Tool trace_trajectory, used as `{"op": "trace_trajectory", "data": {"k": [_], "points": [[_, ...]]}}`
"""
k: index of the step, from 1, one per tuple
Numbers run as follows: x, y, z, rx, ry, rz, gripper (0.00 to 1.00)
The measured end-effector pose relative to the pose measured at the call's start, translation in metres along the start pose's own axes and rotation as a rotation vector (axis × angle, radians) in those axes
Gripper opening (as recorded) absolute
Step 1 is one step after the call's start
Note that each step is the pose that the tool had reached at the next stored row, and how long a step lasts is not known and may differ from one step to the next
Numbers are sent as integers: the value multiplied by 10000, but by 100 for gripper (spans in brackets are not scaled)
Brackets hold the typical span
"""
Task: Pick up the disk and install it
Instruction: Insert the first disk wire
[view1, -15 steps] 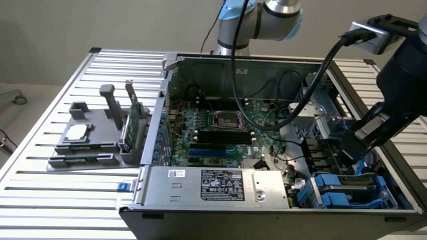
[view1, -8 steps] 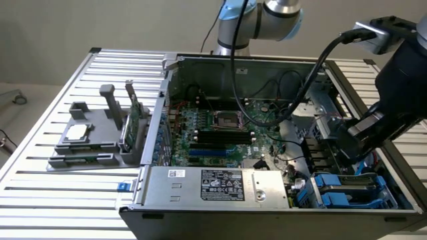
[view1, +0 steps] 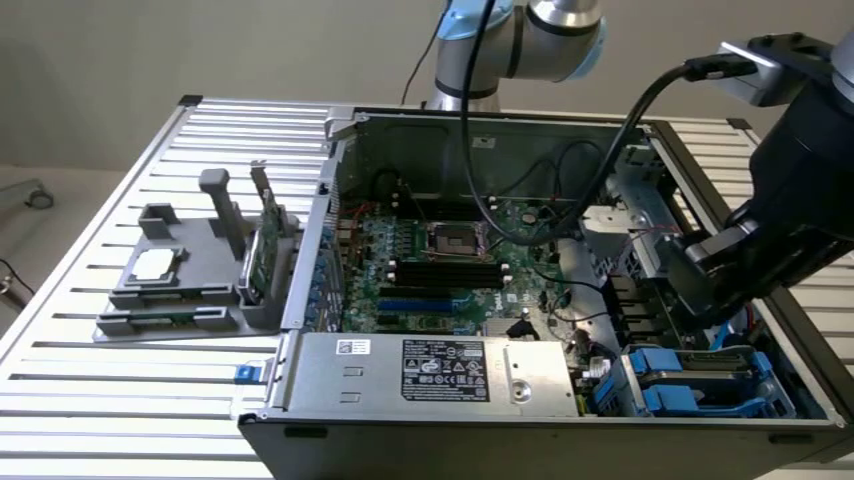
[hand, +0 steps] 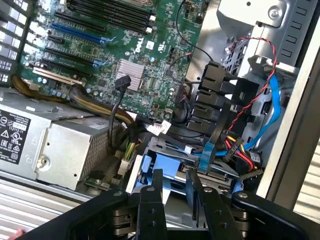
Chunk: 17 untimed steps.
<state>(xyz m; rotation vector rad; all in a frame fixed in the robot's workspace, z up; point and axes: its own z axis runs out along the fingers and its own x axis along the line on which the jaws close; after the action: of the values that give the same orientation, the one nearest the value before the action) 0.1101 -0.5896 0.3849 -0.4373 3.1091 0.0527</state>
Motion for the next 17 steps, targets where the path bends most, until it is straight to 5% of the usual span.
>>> {"op": "trace_trajectory", "data": {"k": [17], "points": [[-23,16,0,-2,-44,1224,33]]}}
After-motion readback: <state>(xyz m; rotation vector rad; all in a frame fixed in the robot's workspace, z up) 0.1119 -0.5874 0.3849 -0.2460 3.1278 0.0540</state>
